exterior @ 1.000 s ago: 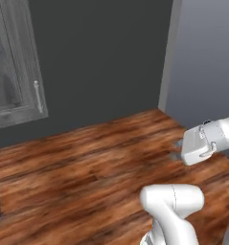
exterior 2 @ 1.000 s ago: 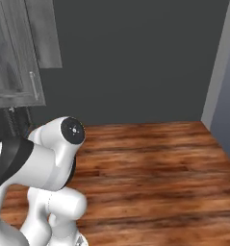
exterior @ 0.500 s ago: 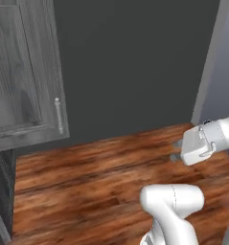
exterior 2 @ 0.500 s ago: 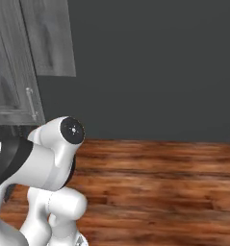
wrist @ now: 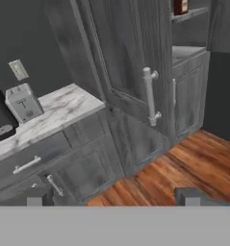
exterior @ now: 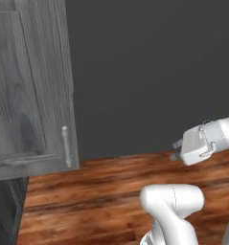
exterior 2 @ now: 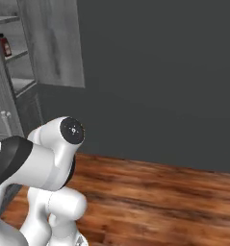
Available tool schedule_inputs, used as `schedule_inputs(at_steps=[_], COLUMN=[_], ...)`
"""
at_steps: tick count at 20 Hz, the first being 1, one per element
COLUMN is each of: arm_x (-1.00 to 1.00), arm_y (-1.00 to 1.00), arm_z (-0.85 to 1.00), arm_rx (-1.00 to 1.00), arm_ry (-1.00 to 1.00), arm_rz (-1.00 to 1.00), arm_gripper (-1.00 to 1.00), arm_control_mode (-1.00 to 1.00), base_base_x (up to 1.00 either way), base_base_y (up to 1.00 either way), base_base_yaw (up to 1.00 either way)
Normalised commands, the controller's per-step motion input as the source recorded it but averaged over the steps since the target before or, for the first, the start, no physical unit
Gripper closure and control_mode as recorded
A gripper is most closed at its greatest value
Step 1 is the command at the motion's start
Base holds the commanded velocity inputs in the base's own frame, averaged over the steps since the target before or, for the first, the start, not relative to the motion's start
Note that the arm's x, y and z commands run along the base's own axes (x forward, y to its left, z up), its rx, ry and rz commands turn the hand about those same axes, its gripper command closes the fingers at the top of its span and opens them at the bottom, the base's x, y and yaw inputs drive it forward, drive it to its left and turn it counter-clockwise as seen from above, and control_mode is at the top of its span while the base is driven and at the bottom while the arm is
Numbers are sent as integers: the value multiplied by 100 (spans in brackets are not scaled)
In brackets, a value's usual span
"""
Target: Collect the paprika, mayonnaise, and shaker from the cabinet and place them next to the stove.
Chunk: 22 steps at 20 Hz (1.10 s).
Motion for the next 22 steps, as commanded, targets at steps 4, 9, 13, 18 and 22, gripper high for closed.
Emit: schedule_inputs(at_steps=[4, 9, 13, 18, 22], arm_x=[0, 0, 0, 0, 0], arm_y=[0, 0, 0, 0, 0], arm_z=[0, 0, 0, 0, 0], arm_rx=[0, 0, 0, 0, 0], arm_ry=[0, 0, 0, 0, 0], arm_rz=[0, 0, 0, 0, 0], arm_gripper=[-100, -100, -100, -100, -100], arm_control_mode=[100, 100, 100, 100, 100], base_base_x=[96, 95, 88, 59, 47], base_base_y=[-40, -35, -34, -34, -40], base_base_yaw=[32, 32, 33, 36, 38])
